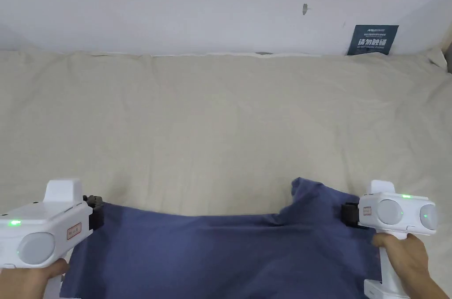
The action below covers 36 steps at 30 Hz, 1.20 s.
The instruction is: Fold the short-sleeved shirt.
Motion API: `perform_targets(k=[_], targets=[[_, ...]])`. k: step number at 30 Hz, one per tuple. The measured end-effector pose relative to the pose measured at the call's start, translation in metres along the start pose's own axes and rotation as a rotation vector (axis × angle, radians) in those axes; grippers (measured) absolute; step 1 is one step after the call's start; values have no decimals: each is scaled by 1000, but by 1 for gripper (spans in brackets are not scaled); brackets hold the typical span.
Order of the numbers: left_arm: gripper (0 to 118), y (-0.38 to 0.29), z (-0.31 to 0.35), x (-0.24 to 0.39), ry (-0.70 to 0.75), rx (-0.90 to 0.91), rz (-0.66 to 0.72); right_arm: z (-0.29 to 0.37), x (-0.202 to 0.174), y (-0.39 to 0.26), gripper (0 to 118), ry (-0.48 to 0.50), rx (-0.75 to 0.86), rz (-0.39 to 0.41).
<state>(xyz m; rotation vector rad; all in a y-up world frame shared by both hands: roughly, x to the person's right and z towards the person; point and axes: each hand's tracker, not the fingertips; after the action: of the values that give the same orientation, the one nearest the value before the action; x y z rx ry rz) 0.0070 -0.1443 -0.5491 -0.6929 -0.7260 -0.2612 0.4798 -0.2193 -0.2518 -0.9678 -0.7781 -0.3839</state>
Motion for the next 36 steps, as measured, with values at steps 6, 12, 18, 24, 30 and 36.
perform_targets(k=[6,12,18,24,30,36], targets=[[3,-6,10,-2,21,-6,16,22,8,-3,3,34,102,25],[3,-14,42,-5,31,18,67,104,19,-21,3,96,273,62],[3,-29,97,-3,53,43,89,194,35,-66,3,158,383,51],[3,-64,138,-11,81,24,112,258,49,-128,3,225,388,-16],[3,-119,160,-8,82,-35,138,261,61,-197,3,229,301,-65],[3,-176,159,2,107,-131,148,222,76,-247,3,203,170,-128]])
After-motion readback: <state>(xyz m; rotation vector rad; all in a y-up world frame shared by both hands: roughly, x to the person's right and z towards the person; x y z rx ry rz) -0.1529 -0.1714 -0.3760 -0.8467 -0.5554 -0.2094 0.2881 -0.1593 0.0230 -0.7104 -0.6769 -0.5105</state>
